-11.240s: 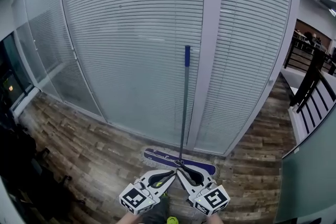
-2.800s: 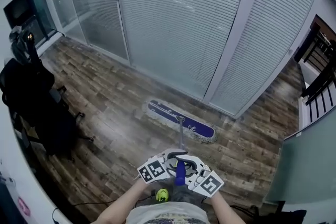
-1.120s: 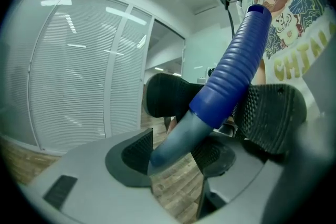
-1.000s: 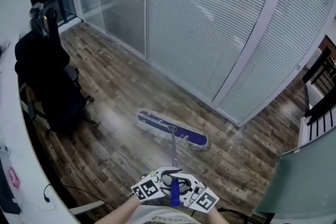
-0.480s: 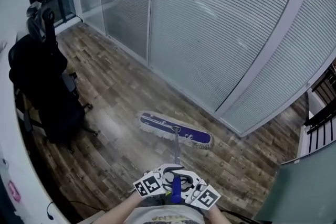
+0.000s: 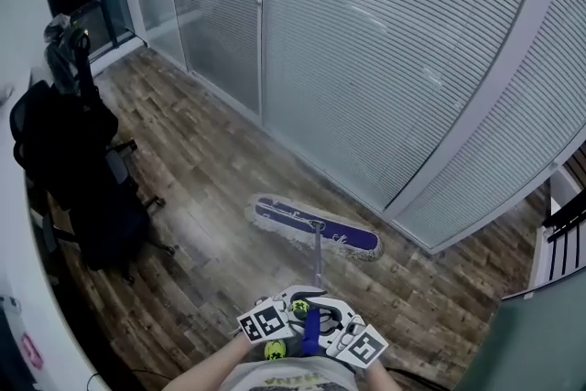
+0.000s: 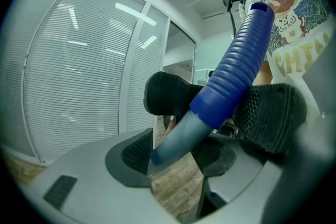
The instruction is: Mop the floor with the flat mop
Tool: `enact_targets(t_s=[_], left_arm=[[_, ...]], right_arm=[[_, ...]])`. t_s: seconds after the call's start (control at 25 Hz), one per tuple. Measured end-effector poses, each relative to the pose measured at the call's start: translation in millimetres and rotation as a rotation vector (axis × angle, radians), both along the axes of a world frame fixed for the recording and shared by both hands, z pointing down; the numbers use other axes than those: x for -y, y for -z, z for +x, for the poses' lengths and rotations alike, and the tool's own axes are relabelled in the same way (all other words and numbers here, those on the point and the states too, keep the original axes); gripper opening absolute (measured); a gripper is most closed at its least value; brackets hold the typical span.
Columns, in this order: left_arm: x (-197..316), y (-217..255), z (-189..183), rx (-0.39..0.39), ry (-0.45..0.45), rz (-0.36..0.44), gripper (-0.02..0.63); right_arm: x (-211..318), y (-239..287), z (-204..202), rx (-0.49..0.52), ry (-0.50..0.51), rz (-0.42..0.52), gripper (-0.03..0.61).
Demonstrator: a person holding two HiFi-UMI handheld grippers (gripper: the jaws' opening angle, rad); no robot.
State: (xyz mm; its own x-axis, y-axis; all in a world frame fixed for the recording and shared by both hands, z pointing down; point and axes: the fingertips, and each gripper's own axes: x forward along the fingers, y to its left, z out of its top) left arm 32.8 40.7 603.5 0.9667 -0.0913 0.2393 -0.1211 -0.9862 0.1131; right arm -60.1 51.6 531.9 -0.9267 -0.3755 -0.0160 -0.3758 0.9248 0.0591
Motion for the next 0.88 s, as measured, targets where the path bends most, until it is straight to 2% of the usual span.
enact_targets(t_s=[0.08, 0.24, 0.52, 0.68, 0.88], left_arm=[[30.8, 0.4, 9.1, 0.005, 0.004, -0.001, 0.195], [99.7, 9.2, 34.9, 0.020, -0.004, 0.005, 0.195], [202.1, 11.7, 93.5, 0.055, -0.020, 0.011, 0.195], [234.4, 0.7, 115.3, 0.064, -0.023, 0.020, 0.196], [245.8, -6.4, 124.3, 0.086, -0.039, 0.019, 0.201]], right_arm=[[28.2, -7.8, 11.6, -0.056, 0.017, 0.005, 0.206], [100.7, 22.1, 35.0, 0.110, -0.013, 0.035, 0.206], [203.6, 26.9, 95.9, 0.141, -0.015, 0.040, 0.206], [235.0, 9.3, 118.4, 0.100, -0.016, 0.043, 0.207], [247.5, -2.5, 130.7, 0.075, -0.047, 0.019, 0.213]])
